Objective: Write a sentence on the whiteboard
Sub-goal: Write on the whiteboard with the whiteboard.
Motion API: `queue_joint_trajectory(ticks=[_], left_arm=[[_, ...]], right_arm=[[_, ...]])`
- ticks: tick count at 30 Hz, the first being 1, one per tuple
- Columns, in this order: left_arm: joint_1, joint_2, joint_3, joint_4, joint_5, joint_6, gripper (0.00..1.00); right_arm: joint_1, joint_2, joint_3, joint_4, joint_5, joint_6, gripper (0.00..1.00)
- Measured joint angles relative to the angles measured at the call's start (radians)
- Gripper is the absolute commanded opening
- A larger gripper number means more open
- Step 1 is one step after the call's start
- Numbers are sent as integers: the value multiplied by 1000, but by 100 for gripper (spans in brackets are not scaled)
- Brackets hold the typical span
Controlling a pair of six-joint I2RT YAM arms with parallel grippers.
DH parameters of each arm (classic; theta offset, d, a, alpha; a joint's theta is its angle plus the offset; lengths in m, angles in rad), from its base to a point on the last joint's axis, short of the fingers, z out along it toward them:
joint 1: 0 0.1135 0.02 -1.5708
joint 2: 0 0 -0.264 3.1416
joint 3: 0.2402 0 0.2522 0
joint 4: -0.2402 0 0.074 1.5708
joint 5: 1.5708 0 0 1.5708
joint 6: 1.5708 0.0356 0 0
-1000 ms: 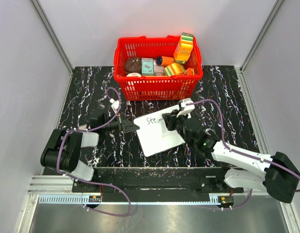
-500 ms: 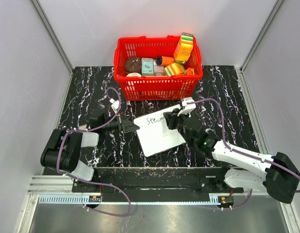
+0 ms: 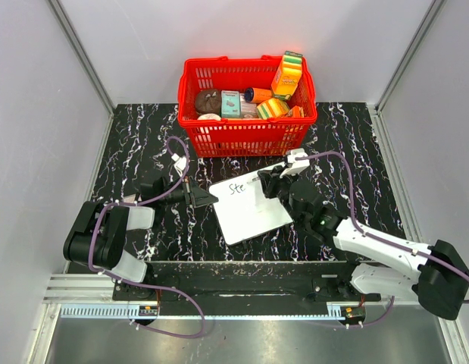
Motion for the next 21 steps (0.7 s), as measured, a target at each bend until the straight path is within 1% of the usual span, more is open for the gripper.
queue_joint_trajectory(ticks=[21], left_arm=[[-2,5,3,0,0,0,0]], right_arm=[[-4,49,26,3,-4,-3,0]])
